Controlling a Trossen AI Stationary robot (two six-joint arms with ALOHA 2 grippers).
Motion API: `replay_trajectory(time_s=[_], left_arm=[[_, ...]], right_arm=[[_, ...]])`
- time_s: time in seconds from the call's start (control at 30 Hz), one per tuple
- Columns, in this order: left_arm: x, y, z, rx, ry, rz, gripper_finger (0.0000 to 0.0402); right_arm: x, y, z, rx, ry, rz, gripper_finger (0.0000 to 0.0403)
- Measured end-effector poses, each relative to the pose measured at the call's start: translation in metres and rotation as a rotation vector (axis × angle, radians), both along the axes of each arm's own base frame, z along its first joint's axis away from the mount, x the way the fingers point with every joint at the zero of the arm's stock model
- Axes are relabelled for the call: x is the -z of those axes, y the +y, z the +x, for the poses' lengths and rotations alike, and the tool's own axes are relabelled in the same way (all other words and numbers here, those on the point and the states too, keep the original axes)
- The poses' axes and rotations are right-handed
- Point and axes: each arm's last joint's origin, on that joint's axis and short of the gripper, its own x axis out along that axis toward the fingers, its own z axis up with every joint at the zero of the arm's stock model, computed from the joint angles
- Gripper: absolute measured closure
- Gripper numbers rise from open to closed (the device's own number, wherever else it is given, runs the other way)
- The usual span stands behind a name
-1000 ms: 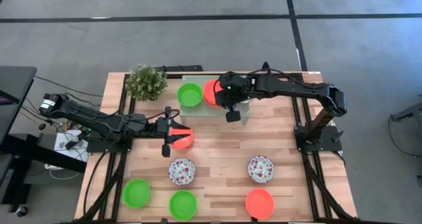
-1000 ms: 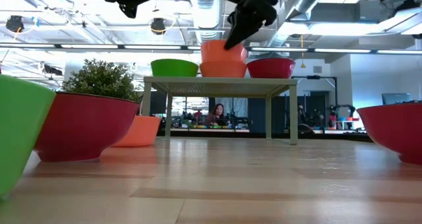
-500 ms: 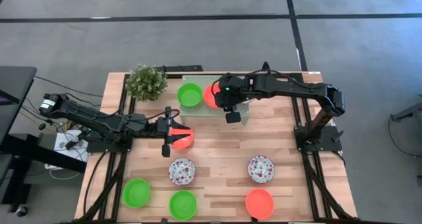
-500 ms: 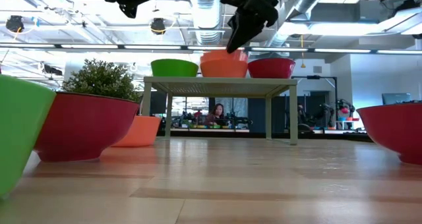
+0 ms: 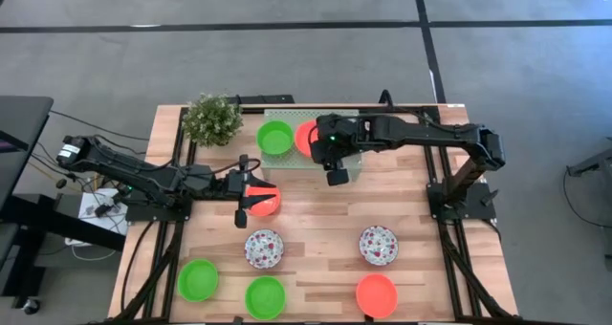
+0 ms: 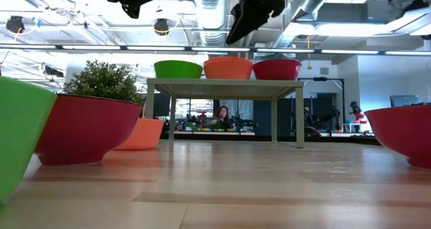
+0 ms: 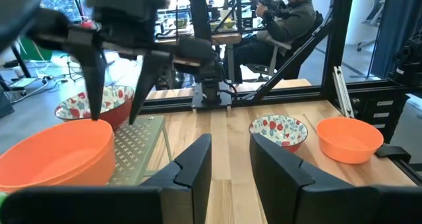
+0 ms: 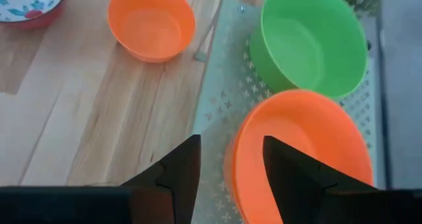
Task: Pick & Place Mini bowls
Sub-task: Stack the orange bowl on the orange bowl on the shelf
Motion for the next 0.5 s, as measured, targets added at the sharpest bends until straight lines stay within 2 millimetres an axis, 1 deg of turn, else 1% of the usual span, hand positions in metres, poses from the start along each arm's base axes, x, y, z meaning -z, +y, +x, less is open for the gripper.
replay_trajectory(time_s=[0.17, 0.3, 0.4, 0.5], left_arm=[[0.000, 0.000, 0.000, 0.000, 0.000, -0.005, 0.0295], [0.000, 0.000, 0.000, -0.002, 0.000, -0.026, 0.0295], [0.000, 0.000, 0.000, -0.002, 0.000, -0.027, 0.0295], [0.000, 0.000, 0.000, -0.002, 0.000, -0.027, 0.0295]], right_arm=[[-0.015, 0.025, -0.009, -0.028, -0.039, -0.057, 0.0243], [-0.031, 0.048, -0.021, -0.003, -0.104, -0.021, 0.0254], [-0.042, 0.062, -0.038, -0.007, -0.110, 0.029, 0.0266], [-0.046, 0.073, -0.055, 0.018, -0.067, 0.088, 0.0279]])
